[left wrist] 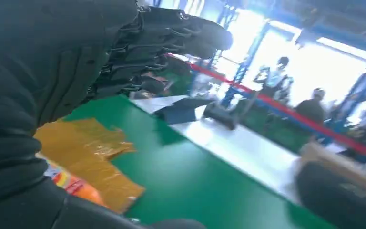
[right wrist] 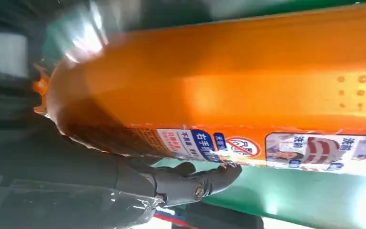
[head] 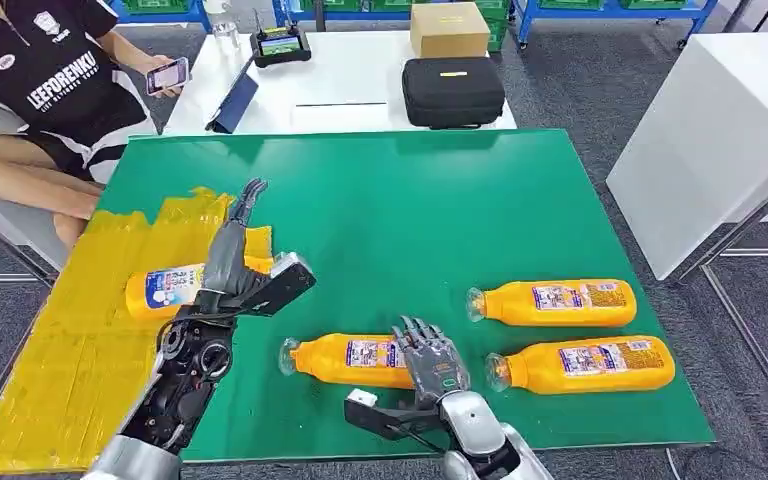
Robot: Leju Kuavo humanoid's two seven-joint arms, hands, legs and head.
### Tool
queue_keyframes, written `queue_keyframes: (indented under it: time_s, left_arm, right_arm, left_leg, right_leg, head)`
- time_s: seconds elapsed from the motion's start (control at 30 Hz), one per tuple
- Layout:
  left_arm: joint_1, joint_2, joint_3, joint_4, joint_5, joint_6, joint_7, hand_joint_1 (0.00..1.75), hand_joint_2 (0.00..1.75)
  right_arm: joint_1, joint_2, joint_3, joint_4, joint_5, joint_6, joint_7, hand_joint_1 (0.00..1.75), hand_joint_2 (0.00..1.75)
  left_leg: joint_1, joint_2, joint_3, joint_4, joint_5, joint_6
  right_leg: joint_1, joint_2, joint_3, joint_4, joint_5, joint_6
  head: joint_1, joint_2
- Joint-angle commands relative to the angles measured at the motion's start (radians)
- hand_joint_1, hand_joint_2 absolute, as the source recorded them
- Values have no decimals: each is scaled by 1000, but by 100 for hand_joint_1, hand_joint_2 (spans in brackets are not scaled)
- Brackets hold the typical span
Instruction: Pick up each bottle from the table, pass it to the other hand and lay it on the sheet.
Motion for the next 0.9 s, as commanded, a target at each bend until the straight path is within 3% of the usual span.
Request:
queue_keyframes:
  time_s: [0.03,0.07,0.1,0.13,0.17,0.2,0.23,0.27,0.3,0.37,0.4,0.43,0.47,0.53,0.57,0.6,0.63,0.7,0.73,0.77,0.83,0.9]
  left_arm:
    - [78,18,-72,-219,122,-25,-32,0,175]
    - [83,20,-74,-232,124,-25,-31,0,175]
    - [83,20,-74,-232,124,-25,-31,0,175]
    - [83,21,-75,-237,137,-32,-34,0,175]
    - [83,21,-75,-237,137,-32,-34,0,175]
    - [83,21,-75,-237,137,-32,-34,0,175]
    - [82,22,-76,-241,151,-37,-40,0,175]
    - [83,21,-77,-246,168,-40,-49,0,175]
    - [88,20,-78,-271,221,-46,-81,0,175]
    - [101,24,-83,-335,286,-68,-101,0,175]
    - [105,26,-84,-350,299,-72,-103,0,175]
    - [109,27,-85,-360,301,-73,-102,0,175]
    - [109,27,-85,-360,301,-73,-102,0,175]
    - [109,27,-85,-360,301,-73,-102,0,175]
    - [109,27,-85,-360,301,-73,-102,0,175]
    - [109,27,-85,-360,301,-73,-102,0,175]
    - [109,27,-85,-360,301,-73,-102,0,175]
    - [110,28,-85,-356,307,-76,-105,0,175]
    - [110,28,-85,-356,307,-76,-105,0,175]
    - [129,30,-83,-373,348,-98,-116,0,175]
    - [149,34,-82,-387,350,-96,-119,0,175]
    - [149,34,-82,-387,350,-96,-119,0,175]
  right_arm:
    - [-30,23,-68,384,3,-20,23,173,175]
    - [-33,25,-69,385,4,-20,23,173,175]
    - [-33,25,-69,385,4,-20,23,173,175]
    - [-33,26,-70,382,4,-17,23,175,175]
    - [-33,26,-70,382,4,-17,23,175,175]
    - [-33,26,-70,382,4,-17,23,175,175]
    - [-32,27,-73,381,4,-13,23,175,175]
    - [-32,27,-73,381,6,-6,23,175,175]
    - [-35,26,-74,390,12,14,25,175,175]
    - [-40,24,-80,417,14,38,26,175,175]
    - [-41,23,-79,420,18,30,25,175,175]
    - [-42,21,-80,422,18,28,24,175,175]
    - [-42,21,-80,422,18,28,24,175,175]
    - [-42,21,-80,422,18,28,24,175,175]
    - [-42,21,-80,422,18,28,24,175,175]
    - [-42,21,-80,422,18,28,24,175,175]
    - [-42,21,-80,422,18,28,24,175,175]
    - [-39,24,-87,414,15,13,24,175,175]
    - [-39,24,-87,414,15,13,24,175,175]
    - [-26,31,-121,375,-19,-76,3,175,175]
    - [-14,27,-130,316,-15,-45,5,175,175]
    - [-14,27,-130,316,-15,-45,5,175,175]
  left_leg:
    - [4,-5,-17,2,7,-6]
    - [3,-5,-14,7,1,-4]
    - [3,-10,-20,6,4,-6]
    - [3,-7,-23,13,-23,-6]
    - [3,-12,-30,14,-36,-6]
    - [3,-10,-17,15,-80,-5]
    - [5,-15,-37,17,-73,-8]
    - [4,-11,-13,5,-100,-1]
    - [3,-10,-5,3,-100,4]
    - [4,-12,-12,-2,-70,4]
    - [5,-9,-8,-4,-2,-2]
    - [8,-9,-16,5,1,-12]
    - [9,-9,-13,-3,6,-8]
    - [9,-12,-16,-1,8,-10]
    - [9,-11,-13,5,3,-7]
    - [9,-9,-6,5,-2,-6]
    - [10,-12,-15,6,1,-6]
    - [9,-8,-6,3,-2,-4]
    - [10,-15,-26,5,5,-6]
    - [9,-8,-7,2,-1,-4]
    - [9,-12,-18,4,2,-6]
    - [8,-6,-6,3,-1,-4]
  right_leg:
    - [3,-6,-13,-3,8,-1]
    - [3,-6,-13,3,3,1]
    - [2,-12,-20,0,6,0]
    - [3,-9,-23,8,-11,-7]
    - [2,-14,-30,8,-22,-7]
    - [3,-11,-17,8,-57,-9]
    - [4,-18,-34,7,-51,-8]
    - [4,-11,-10,-8,-59,-3]
    - [4,-10,-5,-8,-56,4]
    - [5,-13,-10,-16,-24,10]
    - [5,-11,-9,-15,22,9]
    - [9,-11,-12,2,1,-12]
    - [8,-12,-11,-9,14,-2]
    - [8,-15,-8,-7,9,-5]
    - [9,-13,-13,-2,4,-4]
    - [10,-12,-6,-1,-1,-4]
    - [10,-15,-14,-3,2,-5]
    - [10,-10,-6,-3,-2,-6]
    - [10,-19,-23,-4,4,-4]
    - [10,-10,-7,-5,-2,-6]
    - [10,-16,-16,-4,0,-5]
    - [9,-9,-7,-4,1,-4]
  head:
    - [0,0]
    - [0,0]
    - [0,0]
    - [0,0]
    - [-2,0]
    - [0,0]
    - [-2,0]
    - [-1,0]
    - [-1,0]
    - [-2,0]
    - [-3,0]
    - [0,0]
    - [-3,0]
    - [-3,0]
    - [-2,0]
    - [-2,0]
    - [-1,0]
    - [-2,0]
    - [-2,0]
    - [-2,0]
    - [-2,0]
    - [-2,0]
